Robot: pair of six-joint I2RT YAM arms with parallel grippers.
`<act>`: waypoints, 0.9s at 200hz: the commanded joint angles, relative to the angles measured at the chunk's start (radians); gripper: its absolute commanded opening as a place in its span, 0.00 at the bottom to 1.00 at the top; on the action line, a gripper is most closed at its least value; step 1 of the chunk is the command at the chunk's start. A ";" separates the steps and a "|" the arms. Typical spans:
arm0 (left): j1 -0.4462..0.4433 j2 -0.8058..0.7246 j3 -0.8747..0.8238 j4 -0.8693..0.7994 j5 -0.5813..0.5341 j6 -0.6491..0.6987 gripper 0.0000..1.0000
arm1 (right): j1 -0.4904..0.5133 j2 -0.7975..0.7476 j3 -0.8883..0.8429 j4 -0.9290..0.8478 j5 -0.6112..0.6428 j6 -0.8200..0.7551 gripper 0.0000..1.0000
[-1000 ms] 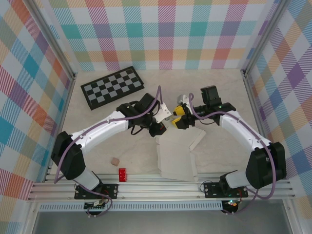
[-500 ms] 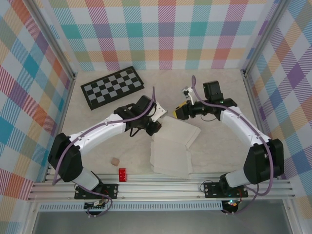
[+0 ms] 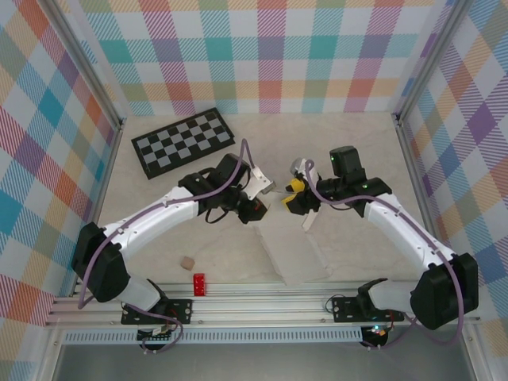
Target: Fold the paper box
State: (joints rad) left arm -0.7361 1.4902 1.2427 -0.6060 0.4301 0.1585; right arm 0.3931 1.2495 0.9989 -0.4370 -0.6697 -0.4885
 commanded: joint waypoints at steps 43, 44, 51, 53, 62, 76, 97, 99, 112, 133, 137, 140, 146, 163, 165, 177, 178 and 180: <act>0.013 0.022 0.099 -0.093 0.058 0.051 0.00 | 0.012 0.045 0.016 0.045 0.071 -0.152 0.34; 0.013 0.022 0.098 -0.092 0.055 0.050 0.00 | 0.012 0.045 0.015 0.046 0.069 -0.153 0.33; 0.014 0.021 0.098 -0.085 0.036 0.045 0.00 | 0.015 0.044 0.011 0.052 0.059 -0.151 0.27; 0.014 0.021 0.097 -0.082 0.029 0.042 0.00 | 0.016 0.043 0.009 0.054 0.057 -0.152 0.27; 0.014 0.022 0.098 -0.075 -0.002 0.027 0.03 | 0.019 0.035 -0.002 0.070 0.053 -0.148 0.21; 0.014 0.024 0.100 -0.068 -0.035 0.013 0.04 | 0.019 0.025 -0.015 0.087 0.047 -0.148 0.12; 0.014 0.017 0.097 -0.046 -0.086 -0.012 0.10 | 0.020 0.027 -0.014 0.086 0.064 -0.150 0.05; 0.014 0.015 0.095 -0.043 -0.092 -0.015 0.11 | 0.020 0.027 -0.015 0.088 0.067 -0.150 0.05; 0.014 -0.001 0.080 -0.017 -0.127 -0.043 0.22 | 0.020 0.024 -0.022 0.105 0.082 -0.142 0.05; 0.015 -0.056 0.023 0.036 -0.161 -0.091 0.54 | 0.020 0.011 -0.051 0.162 0.113 -0.117 0.05; 0.016 -0.070 0.008 0.049 -0.168 -0.100 0.59 | 0.020 0.008 -0.056 0.173 0.115 -0.112 0.05; 0.019 -0.082 -0.004 0.060 -0.173 -0.106 0.64 | 0.020 0.006 -0.060 0.181 0.118 -0.107 0.05; 0.021 -0.109 -0.037 0.079 -0.187 -0.121 0.73 | 0.020 0.003 -0.066 0.194 0.124 -0.099 0.05; 0.051 -0.203 -0.141 0.142 -0.223 -0.177 0.95 | 0.015 -0.003 -0.077 0.237 0.148 -0.053 0.05; 0.056 -0.215 -0.157 0.148 -0.228 -0.186 0.97 | 0.015 -0.004 -0.079 0.241 0.150 -0.046 0.05; 0.094 -0.295 -0.243 0.202 -0.257 -0.258 1.00 | 0.009 -0.014 -0.093 0.288 0.153 0.000 0.05; 0.097 -0.303 -0.250 0.206 -0.258 -0.264 1.00 | 0.008 -0.015 -0.094 0.292 0.153 0.005 0.05; 0.103 -0.315 -0.265 0.215 -0.261 -0.278 1.00 | 0.007 -0.017 -0.098 0.301 0.155 0.014 0.05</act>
State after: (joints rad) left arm -0.6945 1.3098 1.1076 -0.5064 0.2382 0.0223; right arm 0.4076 1.2701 0.9237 -0.2653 -0.5316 -0.5671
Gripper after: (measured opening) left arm 0.977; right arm 0.063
